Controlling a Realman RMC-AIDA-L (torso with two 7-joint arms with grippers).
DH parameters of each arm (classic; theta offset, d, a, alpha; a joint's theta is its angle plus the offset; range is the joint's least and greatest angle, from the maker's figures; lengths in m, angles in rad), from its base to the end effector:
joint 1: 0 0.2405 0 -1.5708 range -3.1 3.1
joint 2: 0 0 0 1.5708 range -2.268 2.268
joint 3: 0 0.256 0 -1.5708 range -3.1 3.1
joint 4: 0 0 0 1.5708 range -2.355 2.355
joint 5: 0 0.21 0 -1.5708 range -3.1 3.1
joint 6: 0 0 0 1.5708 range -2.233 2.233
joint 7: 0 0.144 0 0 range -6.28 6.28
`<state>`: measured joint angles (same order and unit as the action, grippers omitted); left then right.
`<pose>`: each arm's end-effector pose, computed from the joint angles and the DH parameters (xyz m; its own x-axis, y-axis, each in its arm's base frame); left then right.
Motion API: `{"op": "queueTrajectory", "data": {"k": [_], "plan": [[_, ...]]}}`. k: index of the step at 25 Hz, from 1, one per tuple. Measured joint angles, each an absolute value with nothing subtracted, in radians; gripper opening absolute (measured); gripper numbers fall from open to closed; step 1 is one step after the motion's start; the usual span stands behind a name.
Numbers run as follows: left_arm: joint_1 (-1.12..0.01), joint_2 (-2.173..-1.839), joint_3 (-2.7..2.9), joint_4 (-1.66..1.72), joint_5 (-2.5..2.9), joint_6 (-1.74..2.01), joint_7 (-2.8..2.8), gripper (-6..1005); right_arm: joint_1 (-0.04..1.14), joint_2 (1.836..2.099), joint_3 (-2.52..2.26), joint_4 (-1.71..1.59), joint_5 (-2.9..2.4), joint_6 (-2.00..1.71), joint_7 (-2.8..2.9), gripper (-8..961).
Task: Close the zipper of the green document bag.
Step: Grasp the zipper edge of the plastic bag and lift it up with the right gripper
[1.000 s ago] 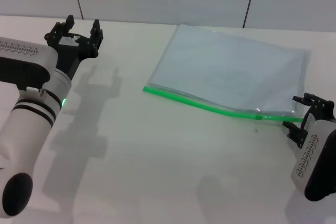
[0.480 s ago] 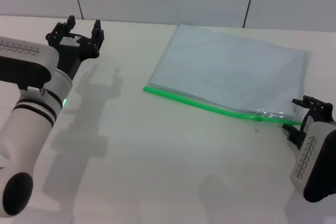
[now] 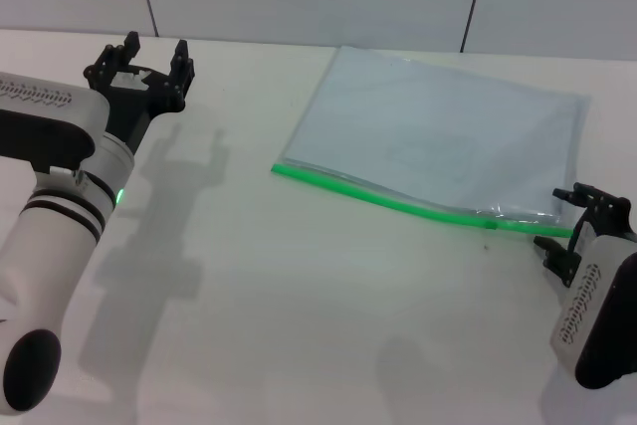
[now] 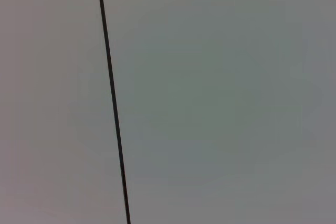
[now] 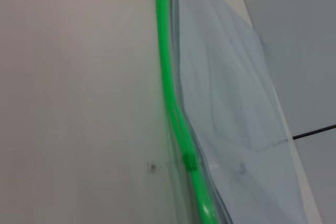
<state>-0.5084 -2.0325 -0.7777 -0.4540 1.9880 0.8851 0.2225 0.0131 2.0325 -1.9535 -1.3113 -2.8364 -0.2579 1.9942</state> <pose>-0.2820 0.3790 -0.0314 0.7672 0.0205 0.6411 0.6385 -0.1194 -0.7603 0.2766 0.3043 -0.0476 0.8951 0.0425 0.4438 0.3721 -0.6197 -0.6911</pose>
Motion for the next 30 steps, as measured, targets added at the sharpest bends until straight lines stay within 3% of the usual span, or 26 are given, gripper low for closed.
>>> {"op": "queueTrajectory", "data": {"k": [14,30], "plan": [[-0.514,-2.033,-0.776,-0.454,1.988,0.882,0.222,600,0.022,2.033,-1.946,-1.267,-2.836,-0.188,1.994,616],[-0.52,-2.034,-0.775,-0.459,1.988,0.879,0.222,600,0.119,2.035,-1.956,-1.168,-2.827,-0.13,1.994,607]]}}
